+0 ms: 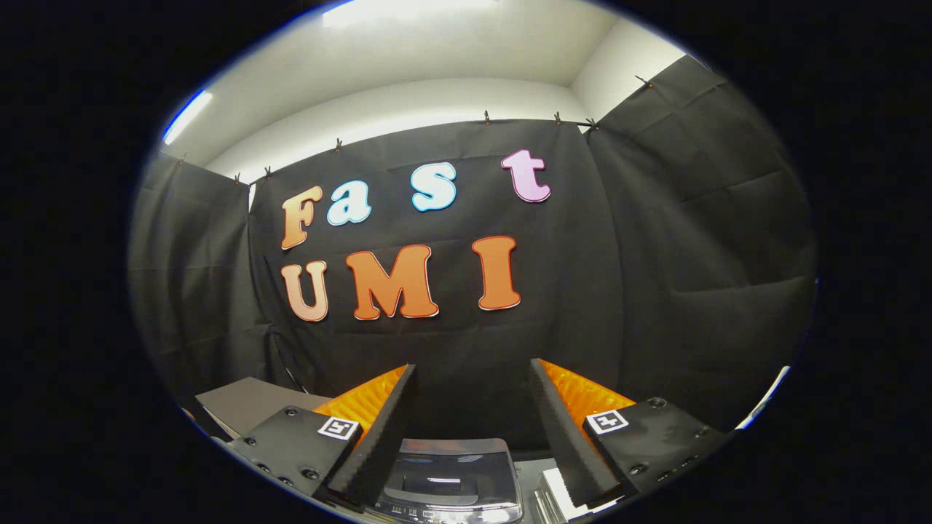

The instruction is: Put the clothes into the washing machine and then close the washing machine lid.

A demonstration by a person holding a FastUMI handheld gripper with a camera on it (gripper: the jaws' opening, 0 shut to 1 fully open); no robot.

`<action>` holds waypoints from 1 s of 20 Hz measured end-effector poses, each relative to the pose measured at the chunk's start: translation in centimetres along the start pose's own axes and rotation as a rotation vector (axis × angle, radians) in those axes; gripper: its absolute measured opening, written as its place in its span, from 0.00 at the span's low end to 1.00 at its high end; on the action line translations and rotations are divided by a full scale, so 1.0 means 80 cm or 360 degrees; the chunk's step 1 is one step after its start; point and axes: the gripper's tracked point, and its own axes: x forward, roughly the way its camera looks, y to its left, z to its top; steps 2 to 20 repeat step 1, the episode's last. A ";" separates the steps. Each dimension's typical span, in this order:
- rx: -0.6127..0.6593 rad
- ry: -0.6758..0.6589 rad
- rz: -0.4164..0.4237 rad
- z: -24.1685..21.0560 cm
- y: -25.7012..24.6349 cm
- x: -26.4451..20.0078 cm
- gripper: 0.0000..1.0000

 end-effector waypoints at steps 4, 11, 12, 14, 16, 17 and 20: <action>0.0005 0.0000 0.0004 -0.001 0.001 0.000 0.98; 0.0005 0.0000 0.0004 -0.001 0.001 0.000 0.98; 0.0005 0.0000 0.0004 -0.001 0.001 0.000 0.98; 0.0005 0.0000 0.0004 -0.001 0.001 0.000 0.98; 0.0005 0.0000 0.0004 -0.001 0.001 0.000 0.98; 0.0005 0.0000 0.0004 -0.001 0.001 0.000 0.98; 0.0005 0.0000 0.0004 -0.001 0.001 0.000 0.98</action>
